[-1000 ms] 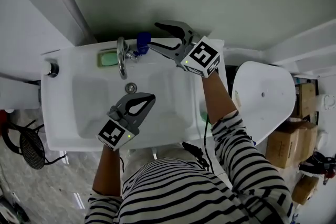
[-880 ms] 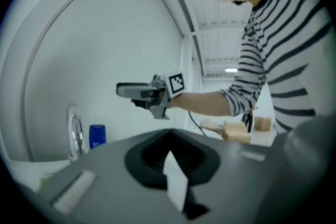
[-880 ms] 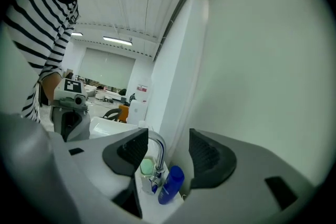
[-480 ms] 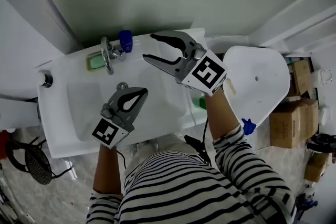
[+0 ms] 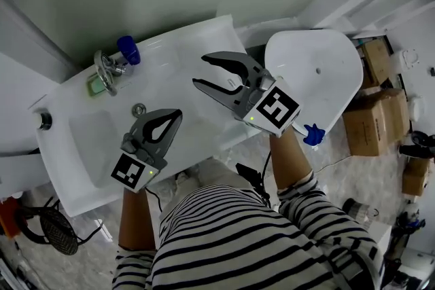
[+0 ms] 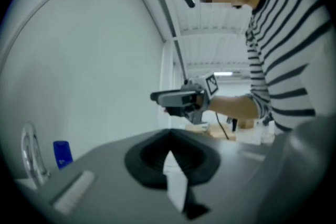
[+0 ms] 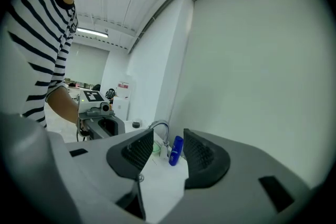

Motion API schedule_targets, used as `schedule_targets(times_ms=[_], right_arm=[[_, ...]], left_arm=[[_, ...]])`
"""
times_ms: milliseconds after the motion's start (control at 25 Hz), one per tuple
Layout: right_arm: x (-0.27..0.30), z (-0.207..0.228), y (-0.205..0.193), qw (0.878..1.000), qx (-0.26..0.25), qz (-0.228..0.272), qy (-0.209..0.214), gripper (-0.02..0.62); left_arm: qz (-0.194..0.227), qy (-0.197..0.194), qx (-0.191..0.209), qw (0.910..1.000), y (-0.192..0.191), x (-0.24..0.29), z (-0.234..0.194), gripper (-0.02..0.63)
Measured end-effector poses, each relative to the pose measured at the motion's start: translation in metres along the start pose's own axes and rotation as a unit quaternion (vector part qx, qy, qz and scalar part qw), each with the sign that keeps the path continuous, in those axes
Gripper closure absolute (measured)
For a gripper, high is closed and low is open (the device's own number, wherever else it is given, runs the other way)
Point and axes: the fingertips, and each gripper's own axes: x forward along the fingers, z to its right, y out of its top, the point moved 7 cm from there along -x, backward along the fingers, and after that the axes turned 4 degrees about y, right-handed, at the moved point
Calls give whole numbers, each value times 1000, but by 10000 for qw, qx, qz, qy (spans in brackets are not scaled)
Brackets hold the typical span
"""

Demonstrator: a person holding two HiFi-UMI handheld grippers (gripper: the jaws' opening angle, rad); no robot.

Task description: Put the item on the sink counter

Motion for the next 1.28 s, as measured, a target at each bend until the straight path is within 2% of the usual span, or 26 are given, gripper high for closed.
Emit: schedule_targets(times_ms=[160,320,400,760,1160,1280], right_arm=[[-31,-8,-25,9984,104,-478,-266,422],[-58,-13,-53,9939,506,-866,-450,414],[-66,-18,-69,9906,678,-1094,-454,364],[-82,-40,-124,9738,1126,-1904,-532,332],[-88,-48,-200,9366,1491,-3139,-455,308],[-89,-51,-214,9263,1408,-3473,-390,302]], left_arm=[[-79,-236,-52,9997,-7,12,11,600],[-162,-453,-159,9987,-12,26,20,600],[-197,-533,-184,9982,-16,31,22,600],[-356,-793,-259,9959,-31,50,32,600],[-512,-842,-302,9947,-42,57,37,600],[-566,-805,-315,9946,-44,56,36,600]])
